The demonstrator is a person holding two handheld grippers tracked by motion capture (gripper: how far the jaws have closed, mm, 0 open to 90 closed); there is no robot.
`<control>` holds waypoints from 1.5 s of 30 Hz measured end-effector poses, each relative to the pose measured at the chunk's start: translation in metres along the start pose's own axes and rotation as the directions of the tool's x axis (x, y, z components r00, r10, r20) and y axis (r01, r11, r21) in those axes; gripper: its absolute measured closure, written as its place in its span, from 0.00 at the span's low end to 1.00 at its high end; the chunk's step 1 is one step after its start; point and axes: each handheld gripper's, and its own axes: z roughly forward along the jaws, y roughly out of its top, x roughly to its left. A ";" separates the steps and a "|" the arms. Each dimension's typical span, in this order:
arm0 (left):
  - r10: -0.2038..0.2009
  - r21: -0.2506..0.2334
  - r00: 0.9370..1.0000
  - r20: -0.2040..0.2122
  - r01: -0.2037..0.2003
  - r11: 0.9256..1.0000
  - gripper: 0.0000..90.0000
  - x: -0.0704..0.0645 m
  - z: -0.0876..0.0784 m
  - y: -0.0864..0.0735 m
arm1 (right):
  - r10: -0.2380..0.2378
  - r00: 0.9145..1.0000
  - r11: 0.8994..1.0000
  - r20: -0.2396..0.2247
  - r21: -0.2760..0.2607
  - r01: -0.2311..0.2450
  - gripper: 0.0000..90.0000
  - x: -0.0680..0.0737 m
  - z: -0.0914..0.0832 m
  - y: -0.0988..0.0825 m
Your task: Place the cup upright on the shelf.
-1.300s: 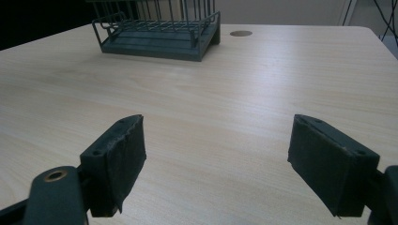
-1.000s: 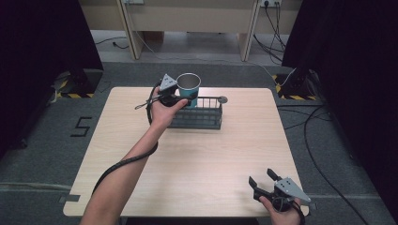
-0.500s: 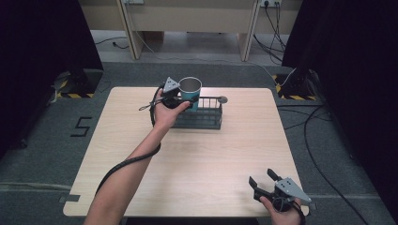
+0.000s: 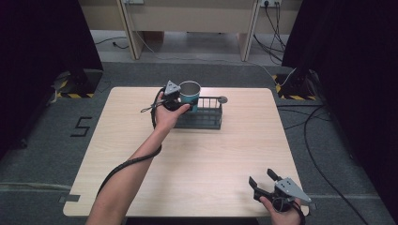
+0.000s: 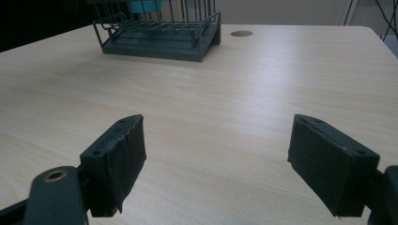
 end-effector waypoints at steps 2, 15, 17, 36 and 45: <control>0.001 0.005 1.000 -0.001 -0.001 1.000 0.17 0.000 0.001 -0.001 | 0.000 1.000 1.000 -0.001 0.000 0.000 0.22 0.000 0.000 0.000; -0.007 0.025 1.000 -0.012 0.007 1.000 0.17 0.000 0.004 -0.007 | -0.003 1.000 1.000 -0.001 0.000 0.003 0.22 0.000 0.000 0.000; -0.008 0.028 1.000 -0.013 0.008 1.000 0.17 -0.001 0.005 -0.008 | -0.003 1.000 1.000 -0.002 0.001 0.003 0.22 0.000 0.000 0.000; -0.003 0.048 1.000 -0.006 0.004 0.999 0.17 -0.005 0.012 -0.014 | -0.003 1.000 1.000 -0.003 0.000 0.003 0.22 0.000 0.000 0.000; 0.002 0.066 1.000 -0.002 -0.002 0.998 0.16 -0.005 0.011 -0.015 | -0.004 1.000 1.000 -0.004 0.001 0.004 0.22 0.001 0.000 0.000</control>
